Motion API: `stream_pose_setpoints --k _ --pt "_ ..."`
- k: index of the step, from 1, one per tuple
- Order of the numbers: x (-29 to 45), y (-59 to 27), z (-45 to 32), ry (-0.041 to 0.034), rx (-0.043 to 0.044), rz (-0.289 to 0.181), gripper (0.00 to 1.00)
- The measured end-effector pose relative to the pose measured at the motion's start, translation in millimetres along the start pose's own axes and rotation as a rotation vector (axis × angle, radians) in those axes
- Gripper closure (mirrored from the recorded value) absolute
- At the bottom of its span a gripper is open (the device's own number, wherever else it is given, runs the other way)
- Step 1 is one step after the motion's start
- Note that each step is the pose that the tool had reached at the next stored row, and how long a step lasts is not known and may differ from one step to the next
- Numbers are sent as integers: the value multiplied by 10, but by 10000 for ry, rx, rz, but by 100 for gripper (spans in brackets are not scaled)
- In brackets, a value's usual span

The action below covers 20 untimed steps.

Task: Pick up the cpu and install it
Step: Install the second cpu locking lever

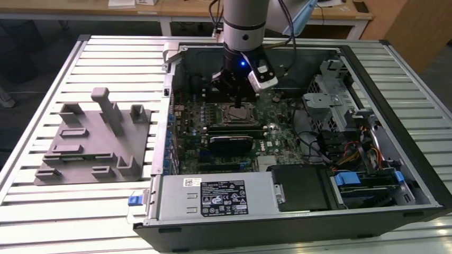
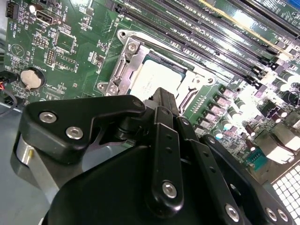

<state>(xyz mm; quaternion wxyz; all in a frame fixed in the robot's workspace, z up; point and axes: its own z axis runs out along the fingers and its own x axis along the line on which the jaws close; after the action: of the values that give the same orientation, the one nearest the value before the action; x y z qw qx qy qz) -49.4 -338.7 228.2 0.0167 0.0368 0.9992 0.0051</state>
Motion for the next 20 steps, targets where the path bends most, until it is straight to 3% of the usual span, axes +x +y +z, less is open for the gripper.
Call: stream_pose_setpoints --k 8,15,20 --pt "0 0 -5 0 0 -2 89" --pt "-3 1 -83 0 0 -3 89" --pt "-4 -7 -85 1 2 -5 89"
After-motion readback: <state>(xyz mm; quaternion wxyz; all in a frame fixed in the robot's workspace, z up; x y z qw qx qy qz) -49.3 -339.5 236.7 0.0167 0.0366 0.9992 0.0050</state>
